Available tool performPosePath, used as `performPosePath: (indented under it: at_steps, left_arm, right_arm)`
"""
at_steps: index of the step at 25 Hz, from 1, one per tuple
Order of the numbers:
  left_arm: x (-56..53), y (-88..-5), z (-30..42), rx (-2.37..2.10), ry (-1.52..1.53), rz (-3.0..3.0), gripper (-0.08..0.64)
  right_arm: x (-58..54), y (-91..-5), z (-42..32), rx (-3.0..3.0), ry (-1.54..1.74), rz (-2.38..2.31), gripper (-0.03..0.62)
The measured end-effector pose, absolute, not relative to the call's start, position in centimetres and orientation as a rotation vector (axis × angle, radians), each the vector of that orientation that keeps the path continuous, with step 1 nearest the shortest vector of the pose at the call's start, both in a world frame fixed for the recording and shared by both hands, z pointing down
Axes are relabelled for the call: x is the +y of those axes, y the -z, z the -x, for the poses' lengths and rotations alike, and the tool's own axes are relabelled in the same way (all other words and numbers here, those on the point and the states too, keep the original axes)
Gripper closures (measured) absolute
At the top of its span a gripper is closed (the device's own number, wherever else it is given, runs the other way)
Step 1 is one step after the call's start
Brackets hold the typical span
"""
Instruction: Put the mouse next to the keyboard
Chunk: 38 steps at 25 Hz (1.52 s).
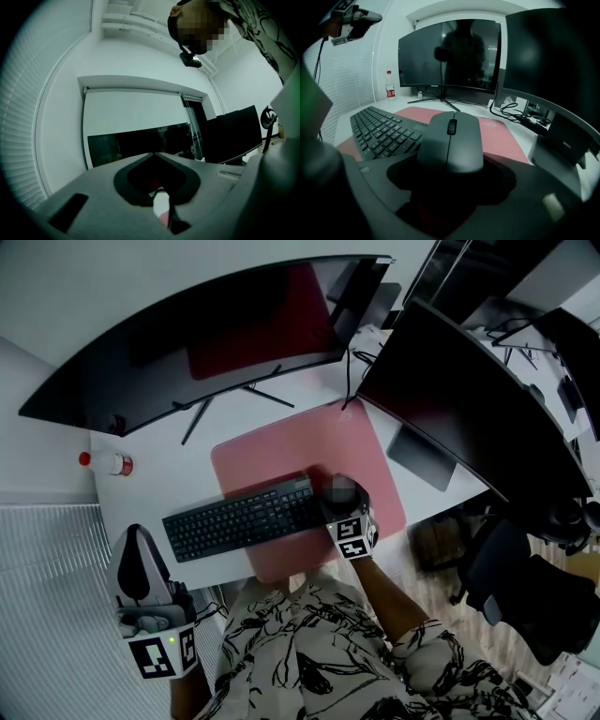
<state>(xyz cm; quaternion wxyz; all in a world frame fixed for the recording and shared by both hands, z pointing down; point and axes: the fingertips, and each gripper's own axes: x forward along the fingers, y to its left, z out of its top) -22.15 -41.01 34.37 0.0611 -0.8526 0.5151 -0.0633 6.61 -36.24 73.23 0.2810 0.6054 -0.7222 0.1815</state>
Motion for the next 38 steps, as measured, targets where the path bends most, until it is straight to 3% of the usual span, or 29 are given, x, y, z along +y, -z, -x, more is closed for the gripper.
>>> performPosePath:
  at_steps: [32, 38]
  left_arm:
    - [-40.94, -33.76, 21.92, 1.557, 0.153, 2.578, 0.563]
    - [-40.94, -33.49, 21.85, 1.551, 0.148, 2.575, 0.563]
  right_arm:
    - [-36.3, -73.24, -6.46, -1.942, -0.469, -1.601, 0.278]
    - [-36.14, -73.82, -7.27, -1.835, -0.646, -1.712, 0.284]
